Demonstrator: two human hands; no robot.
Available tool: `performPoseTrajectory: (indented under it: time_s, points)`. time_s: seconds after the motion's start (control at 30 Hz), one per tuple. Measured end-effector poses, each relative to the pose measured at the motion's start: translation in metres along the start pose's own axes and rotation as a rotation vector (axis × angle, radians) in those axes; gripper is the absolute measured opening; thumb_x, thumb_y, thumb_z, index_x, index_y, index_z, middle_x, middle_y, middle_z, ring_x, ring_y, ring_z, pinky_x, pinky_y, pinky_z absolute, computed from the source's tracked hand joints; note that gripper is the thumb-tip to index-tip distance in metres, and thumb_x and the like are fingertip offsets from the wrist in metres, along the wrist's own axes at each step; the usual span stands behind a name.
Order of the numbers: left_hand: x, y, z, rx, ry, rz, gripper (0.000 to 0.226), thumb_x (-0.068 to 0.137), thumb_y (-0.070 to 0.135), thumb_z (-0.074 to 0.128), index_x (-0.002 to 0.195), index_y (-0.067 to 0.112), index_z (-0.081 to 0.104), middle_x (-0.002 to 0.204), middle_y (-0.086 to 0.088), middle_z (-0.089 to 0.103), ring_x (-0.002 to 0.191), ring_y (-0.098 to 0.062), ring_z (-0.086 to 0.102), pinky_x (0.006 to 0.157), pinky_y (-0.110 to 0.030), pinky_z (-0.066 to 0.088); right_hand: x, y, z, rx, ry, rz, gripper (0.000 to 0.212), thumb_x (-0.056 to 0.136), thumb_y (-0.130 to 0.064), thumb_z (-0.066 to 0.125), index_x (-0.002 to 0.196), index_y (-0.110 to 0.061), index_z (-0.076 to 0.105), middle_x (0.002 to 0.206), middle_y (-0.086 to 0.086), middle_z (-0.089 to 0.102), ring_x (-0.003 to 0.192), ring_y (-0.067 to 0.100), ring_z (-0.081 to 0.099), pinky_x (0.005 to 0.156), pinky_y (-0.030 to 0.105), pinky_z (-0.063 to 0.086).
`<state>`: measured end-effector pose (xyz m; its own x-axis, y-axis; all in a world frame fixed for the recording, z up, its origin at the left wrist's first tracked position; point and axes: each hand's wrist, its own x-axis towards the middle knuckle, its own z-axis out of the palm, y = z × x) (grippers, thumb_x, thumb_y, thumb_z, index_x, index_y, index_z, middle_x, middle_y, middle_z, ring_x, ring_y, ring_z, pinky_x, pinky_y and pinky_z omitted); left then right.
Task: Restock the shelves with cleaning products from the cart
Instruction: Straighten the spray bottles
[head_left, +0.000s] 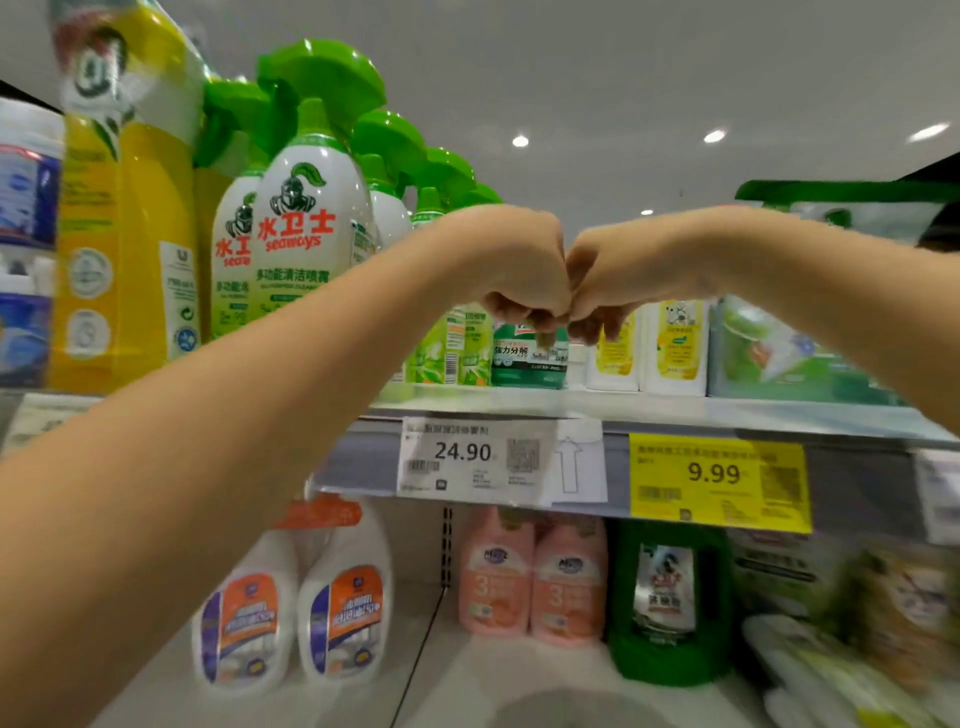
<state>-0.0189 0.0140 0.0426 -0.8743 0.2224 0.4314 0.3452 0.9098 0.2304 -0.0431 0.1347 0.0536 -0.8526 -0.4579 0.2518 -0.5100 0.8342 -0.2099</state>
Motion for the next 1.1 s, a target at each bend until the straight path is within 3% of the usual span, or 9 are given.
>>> performPoseTrajectory:
  time_s: [0.13, 0.27, 0.4, 0.57, 0.7, 0.83, 0.93, 1.03, 1.1]
  points:
    - [-0.073, 0.004, -0.006, -0.095, 0.389, 0.185, 0.017, 0.094, 0.028, 0.058, 0.084, 0.019, 0.069, 0.068, 0.004, 0.069, 0.049, 0.0, 0.058, 0.043, -0.01, 0.041, -0.056, -0.008, 0.014, 0.322, 0.314, -0.319, 0.014, 0.093, -0.017, 0.061, 0.102, -0.008, 0.067, 0.089, 0.006, 0.069, 0.076, 0.011, 0.064, 0.068, 0.022, 0.052]
    - [-0.155, -0.004, 0.018, -0.34, 0.411, 0.298, 0.017, 0.092, 0.021, 0.06, 0.075, 0.021, 0.065, 0.06, 0.008, 0.068, 0.046, 0.002, 0.058, 0.043, -0.005, 0.039, -0.113, -0.022, 0.053, 0.427, 0.646, -0.778, 0.006, 0.092, -0.016, 0.06, 0.096, -0.011, 0.063, 0.086, 0.008, 0.068, 0.075, 0.011, 0.063, 0.073, 0.025, 0.054]
    - [-0.209, -0.03, 0.054, -0.489, 0.375, 0.18, 0.016, 0.086, 0.027, 0.068, 0.077, 0.015, 0.067, 0.058, 0.006, 0.066, 0.043, 0.003, 0.055, 0.042, -0.006, 0.039, -0.142, -0.034, 0.119, 0.607, 0.452, -0.918, 0.005, 0.091, -0.02, 0.063, 0.094, -0.024, 0.061, 0.084, -0.009, 0.068, 0.079, 0.0, 0.065, 0.071, 0.01, 0.048]
    - [-0.253, -0.094, 0.097, -0.463, 0.081, -0.095, 0.014, 0.088, 0.029, 0.067, 0.076, 0.022, 0.068, 0.06, 0.007, 0.067, 0.049, -0.002, 0.06, 0.045, -0.012, 0.042, -0.155, -0.039, 0.195, 0.643, 0.226, -0.802, 0.012, 0.085, -0.024, 0.07, 0.094, -0.016, 0.067, 0.083, -0.008, 0.065, 0.077, 0.009, 0.063, 0.071, 0.012, 0.048]
    - [-0.254, -0.166, 0.123, -0.389, 0.072, -0.352, 0.003, 0.084, 0.024, 0.069, 0.086, 0.022, 0.069, 0.071, 0.004, 0.072, 0.065, -0.007, 0.068, 0.058, -0.023, 0.055, -0.125, -0.038, 0.251, 0.722, 0.008, -0.501, 0.018, 0.079, -0.021, 0.078, 0.09, -0.013, 0.067, 0.082, 0.001, 0.067, 0.075, 0.011, 0.063, 0.071, 0.022, 0.051]
    - [-0.23, -0.248, 0.145, -0.296, 0.197, -0.495, 0.053, 0.075, 0.03, 0.078, 0.121, 0.015, 0.055, 0.114, 0.001, 0.063, 0.1, -0.015, 0.063, 0.088, -0.035, 0.052, -0.058, -0.026, 0.301, 0.789, -0.124, -0.079, 0.032, 0.08, -0.016, 0.075, 0.107, -0.014, 0.056, 0.106, 0.008, 0.063, 0.095, 0.021, 0.063, 0.084, 0.032, 0.051]
    - [-0.205, -0.297, 0.161, -0.376, 0.167, -0.523, 0.089, 0.07, 0.026, 0.083, 0.142, 0.012, 0.032, 0.139, -0.006, 0.044, 0.12, -0.023, 0.051, 0.095, -0.036, 0.047, -0.009, -0.024, 0.332, 0.947, -0.066, 0.137, 0.053, 0.08, 0.002, 0.071, 0.125, -0.005, 0.043, 0.128, 0.019, 0.052, 0.102, 0.029, 0.057, 0.093, 0.047, 0.047]
    - [-0.174, -0.338, 0.175, -0.344, 0.112, -0.504, 0.1, 0.07, 0.02, 0.084, 0.147, 0.008, 0.021, 0.147, -0.011, 0.034, 0.129, -0.028, 0.043, 0.104, -0.039, 0.041, 0.032, -0.026, 0.355, 1.111, 0.001, 0.221, 0.07, 0.079, 0.013, 0.067, 0.139, 0.0, 0.033, 0.137, 0.022, 0.049, 0.122, 0.033, 0.053, 0.099, 0.051, 0.046]
    - [-0.158, -0.356, 0.181, -0.382, 0.065, -0.455, 0.098, 0.072, 0.021, 0.082, 0.147, 0.011, 0.02, 0.147, -0.005, 0.036, 0.126, -0.019, 0.046, 0.099, -0.024, 0.042, 0.05, -0.026, 0.367, 1.12, 0.02, 0.215, 0.075, 0.082, 0.008, 0.068, 0.145, -0.005, 0.029, 0.14, 0.017, 0.049, 0.127, 0.031, 0.05, 0.104, 0.051, 0.043]
